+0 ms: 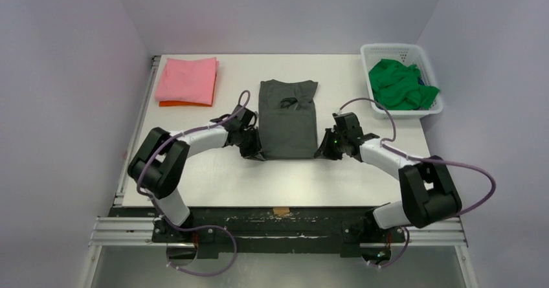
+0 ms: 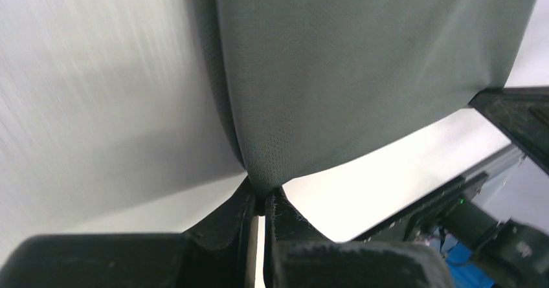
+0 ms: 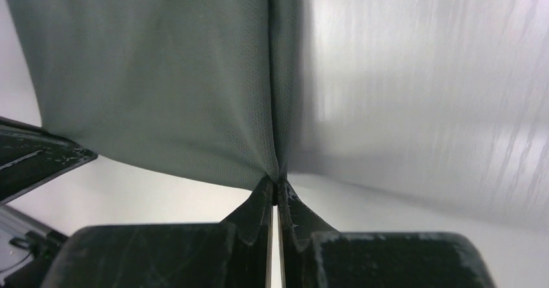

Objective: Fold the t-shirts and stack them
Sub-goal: Grab one side of the 2/3 rectangular tshirt with both arms, then fold the long partially folded tshirt into a neat square, then put the neatly folded tshirt into the corner of the board with the left arm

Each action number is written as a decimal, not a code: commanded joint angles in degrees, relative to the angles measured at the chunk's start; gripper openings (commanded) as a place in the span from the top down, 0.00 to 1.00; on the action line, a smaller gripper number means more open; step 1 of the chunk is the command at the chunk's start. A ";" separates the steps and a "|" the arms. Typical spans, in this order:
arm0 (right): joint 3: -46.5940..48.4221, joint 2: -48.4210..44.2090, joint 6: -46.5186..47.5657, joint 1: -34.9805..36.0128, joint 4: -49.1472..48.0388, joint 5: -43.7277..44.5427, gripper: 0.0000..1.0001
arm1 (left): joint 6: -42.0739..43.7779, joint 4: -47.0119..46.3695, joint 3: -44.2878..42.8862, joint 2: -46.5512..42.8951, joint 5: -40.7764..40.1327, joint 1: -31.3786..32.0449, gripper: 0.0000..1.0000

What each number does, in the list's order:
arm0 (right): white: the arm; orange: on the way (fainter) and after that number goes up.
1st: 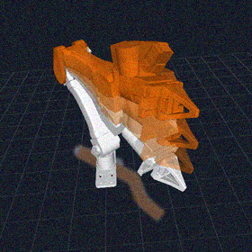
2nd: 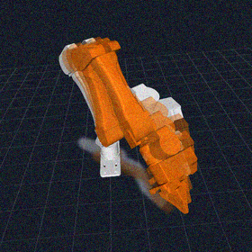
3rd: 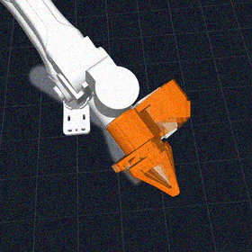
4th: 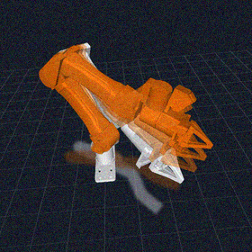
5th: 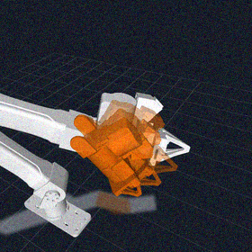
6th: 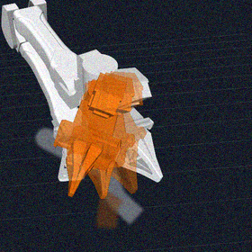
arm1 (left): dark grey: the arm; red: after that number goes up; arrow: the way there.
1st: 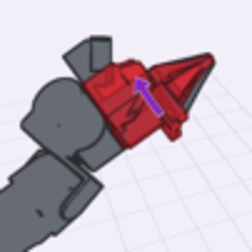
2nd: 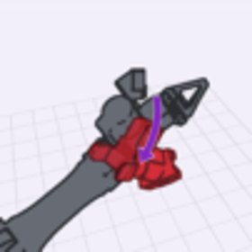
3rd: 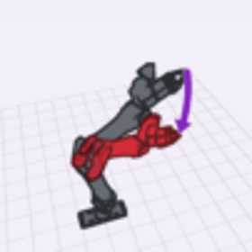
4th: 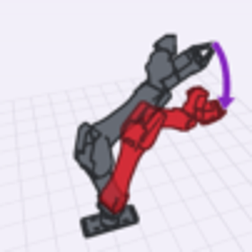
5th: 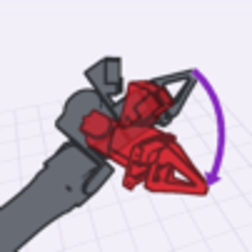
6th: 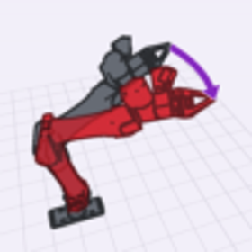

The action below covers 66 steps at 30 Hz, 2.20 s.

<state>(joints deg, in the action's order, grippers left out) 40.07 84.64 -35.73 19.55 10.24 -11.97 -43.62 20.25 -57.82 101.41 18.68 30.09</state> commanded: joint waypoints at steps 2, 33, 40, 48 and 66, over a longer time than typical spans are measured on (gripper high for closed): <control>-5.48 -10.62 1.06 4.76 7.27 -6.74 1.00 | 0.24 -2.54 9.69 -12.42 0.81 4.97 1.00; 24.28 -5.53 3.09 -3.04 14.53 2.35 1.00 | 8.41 14.42 -19.19 -11.57 -7.41 -4.50 1.00; 35.70 10.19 5.26 -5.53 12.86 3.54 1.00 | 8.75 16.35 -31.08 3.81 -6.35 -8.46 1.00; 42.70 23.82 5.08 -6.33 8.06 5.80 1.00 | 9.47 20.28 -42.05 16.62 -7.65 -10.93 1.00; 40.62 22.68 5.66 -7.51 1.56 0.71 0.16 | 9.11 16.20 -36.10 12.93 -2.22 -12.18 0.16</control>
<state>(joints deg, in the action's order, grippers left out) 86.46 116.38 -30.96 11.68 16.14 -7.01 -34.33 40.40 -100.88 121.91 12.64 17.96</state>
